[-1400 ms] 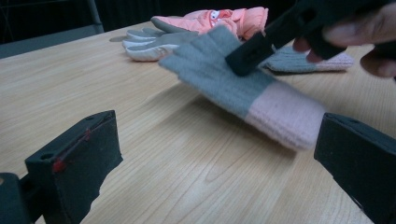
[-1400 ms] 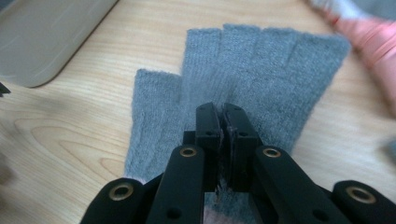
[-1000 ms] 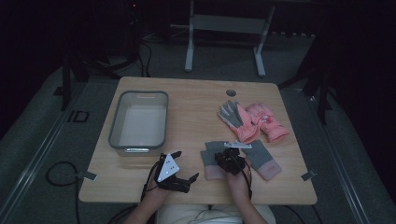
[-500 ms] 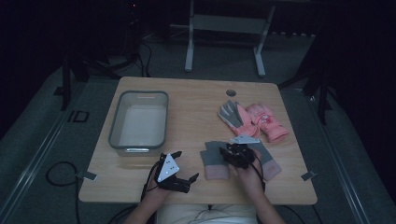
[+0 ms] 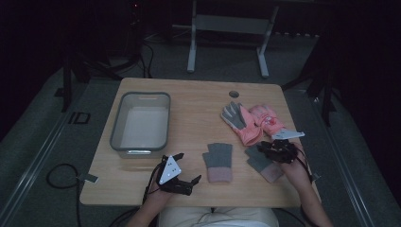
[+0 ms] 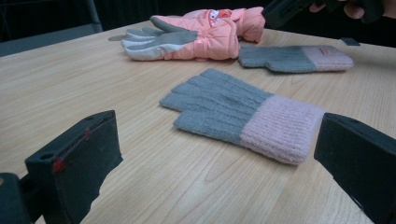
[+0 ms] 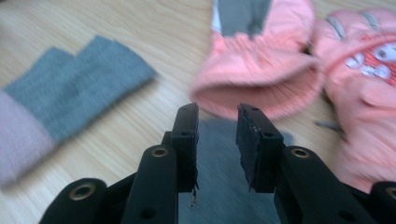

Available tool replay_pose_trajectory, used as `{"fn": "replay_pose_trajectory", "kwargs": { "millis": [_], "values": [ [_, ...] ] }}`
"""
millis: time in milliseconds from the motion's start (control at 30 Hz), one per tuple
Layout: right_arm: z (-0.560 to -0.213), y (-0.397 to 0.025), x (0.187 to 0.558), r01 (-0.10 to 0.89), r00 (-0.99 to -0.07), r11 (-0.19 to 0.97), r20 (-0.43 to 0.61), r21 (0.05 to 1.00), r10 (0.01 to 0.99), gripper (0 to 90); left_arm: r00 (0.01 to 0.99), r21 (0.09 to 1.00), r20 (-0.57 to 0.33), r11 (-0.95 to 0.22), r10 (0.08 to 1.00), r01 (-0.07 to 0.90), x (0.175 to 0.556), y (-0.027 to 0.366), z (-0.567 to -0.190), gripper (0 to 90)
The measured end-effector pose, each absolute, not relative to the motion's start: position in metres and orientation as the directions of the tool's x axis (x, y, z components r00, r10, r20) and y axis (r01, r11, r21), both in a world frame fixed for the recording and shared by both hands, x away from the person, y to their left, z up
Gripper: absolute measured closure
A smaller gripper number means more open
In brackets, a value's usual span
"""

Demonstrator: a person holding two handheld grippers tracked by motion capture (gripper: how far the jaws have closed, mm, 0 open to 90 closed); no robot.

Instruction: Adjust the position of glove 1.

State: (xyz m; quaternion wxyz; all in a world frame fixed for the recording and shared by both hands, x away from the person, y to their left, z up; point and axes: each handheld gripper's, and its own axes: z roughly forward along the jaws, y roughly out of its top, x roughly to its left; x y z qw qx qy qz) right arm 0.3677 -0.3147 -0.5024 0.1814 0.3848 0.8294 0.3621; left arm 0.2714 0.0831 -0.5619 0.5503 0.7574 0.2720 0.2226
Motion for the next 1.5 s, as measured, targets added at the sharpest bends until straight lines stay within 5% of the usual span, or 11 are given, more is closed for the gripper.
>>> {"fn": "replay_pose_trajectory", "kwargs": {
  "millis": [600,1067,1500],
  "values": [
    [-0.537,-0.343,0.367,0.555,-0.679,0.476,0.041,0.682,0.733,62.5,0.751,0.956,0.035,-0.241,0.659,0.167,0.271,0.084,-0.562,0.0],
    [-0.544,-0.334,0.360,0.546,-0.660,0.496,-0.018,0.676,0.751,84.9,0.751,0.957,0.032,-0.238,0.660,0.168,0.272,0.084,-0.562,0.0],
    [-0.492,-0.320,0.317,0.556,-0.560,0.378,-0.003,0.740,0.829,86.0,0.753,0.957,0.037,-0.240,0.656,0.162,0.271,0.083,-0.562,0.0]
  ]
}}
